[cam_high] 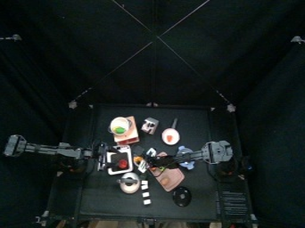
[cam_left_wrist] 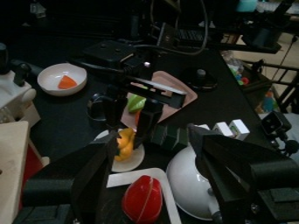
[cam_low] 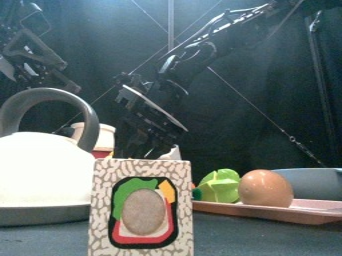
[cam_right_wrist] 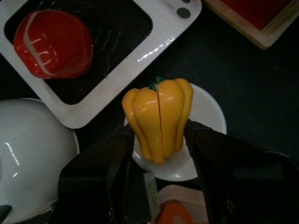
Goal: Place squash on small plate
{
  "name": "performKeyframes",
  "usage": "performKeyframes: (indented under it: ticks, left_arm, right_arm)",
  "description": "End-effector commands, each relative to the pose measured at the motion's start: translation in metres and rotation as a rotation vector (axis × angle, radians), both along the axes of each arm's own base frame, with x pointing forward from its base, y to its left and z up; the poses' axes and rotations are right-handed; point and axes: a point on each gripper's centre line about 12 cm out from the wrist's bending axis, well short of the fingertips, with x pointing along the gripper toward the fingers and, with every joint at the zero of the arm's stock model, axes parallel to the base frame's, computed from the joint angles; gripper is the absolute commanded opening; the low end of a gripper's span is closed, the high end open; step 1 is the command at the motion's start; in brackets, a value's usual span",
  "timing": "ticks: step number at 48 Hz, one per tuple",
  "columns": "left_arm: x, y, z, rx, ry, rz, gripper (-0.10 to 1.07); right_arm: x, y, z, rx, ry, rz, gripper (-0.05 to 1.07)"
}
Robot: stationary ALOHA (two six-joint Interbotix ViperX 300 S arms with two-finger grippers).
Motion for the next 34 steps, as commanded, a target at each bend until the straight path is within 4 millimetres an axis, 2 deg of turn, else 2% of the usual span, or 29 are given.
performKeyframes:
  ticks: [1, 15, 34]
  left_arm:
    - [0.002, 0.001, 0.004, -0.002, -0.014, 0.004, 0.98]
    - [0.001, 0.002, 0.002, -0.001, -0.008, 0.01, 0.98]
    - [0.001, 0.003, 0.002, -0.001, -0.008, 0.015, 0.98]
  right_arm:
    - [0.002, -0.001, 0.027, 0.002, -0.06, -0.002, 0.76]
    - [-0.002, -0.002, 0.019, 0.015, -0.036, -0.016, 0.95]
    - [-0.009, -0.001, 0.025, 0.003, 0.005, -0.046, 0.96]
